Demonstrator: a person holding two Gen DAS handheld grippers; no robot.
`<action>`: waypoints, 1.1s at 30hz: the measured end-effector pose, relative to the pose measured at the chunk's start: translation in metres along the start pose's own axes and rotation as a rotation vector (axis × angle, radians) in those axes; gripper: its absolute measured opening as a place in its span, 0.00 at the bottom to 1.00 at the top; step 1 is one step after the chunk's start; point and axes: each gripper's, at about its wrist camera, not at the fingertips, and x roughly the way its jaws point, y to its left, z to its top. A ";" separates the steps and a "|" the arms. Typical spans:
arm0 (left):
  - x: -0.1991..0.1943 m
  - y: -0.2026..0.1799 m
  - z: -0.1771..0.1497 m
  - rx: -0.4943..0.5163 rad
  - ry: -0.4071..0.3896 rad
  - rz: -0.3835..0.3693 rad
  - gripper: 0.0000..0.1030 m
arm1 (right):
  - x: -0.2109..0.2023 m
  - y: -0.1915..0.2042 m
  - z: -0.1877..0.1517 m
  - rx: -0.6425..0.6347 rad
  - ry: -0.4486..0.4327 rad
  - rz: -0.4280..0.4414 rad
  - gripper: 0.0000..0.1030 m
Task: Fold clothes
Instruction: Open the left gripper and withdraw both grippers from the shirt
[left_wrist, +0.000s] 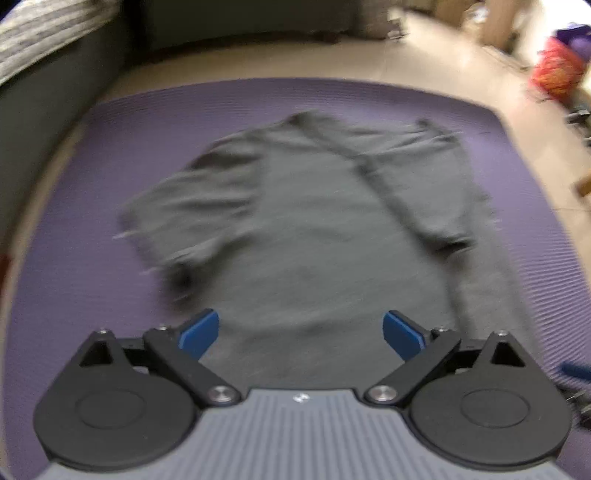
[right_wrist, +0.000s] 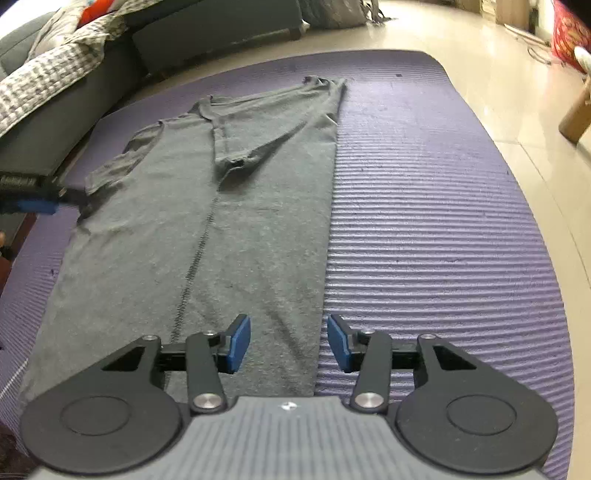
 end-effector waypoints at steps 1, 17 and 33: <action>-0.004 0.013 -0.006 -0.038 0.003 0.000 0.97 | 0.000 0.002 -0.001 -0.004 0.001 0.001 0.49; 0.018 0.113 -0.040 -0.257 -0.003 -0.069 0.61 | 0.005 0.102 0.031 -0.166 -0.010 0.080 0.49; 0.042 0.155 -0.038 -0.393 0.041 -0.192 0.63 | 0.116 0.296 0.158 -0.531 -0.015 0.249 0.44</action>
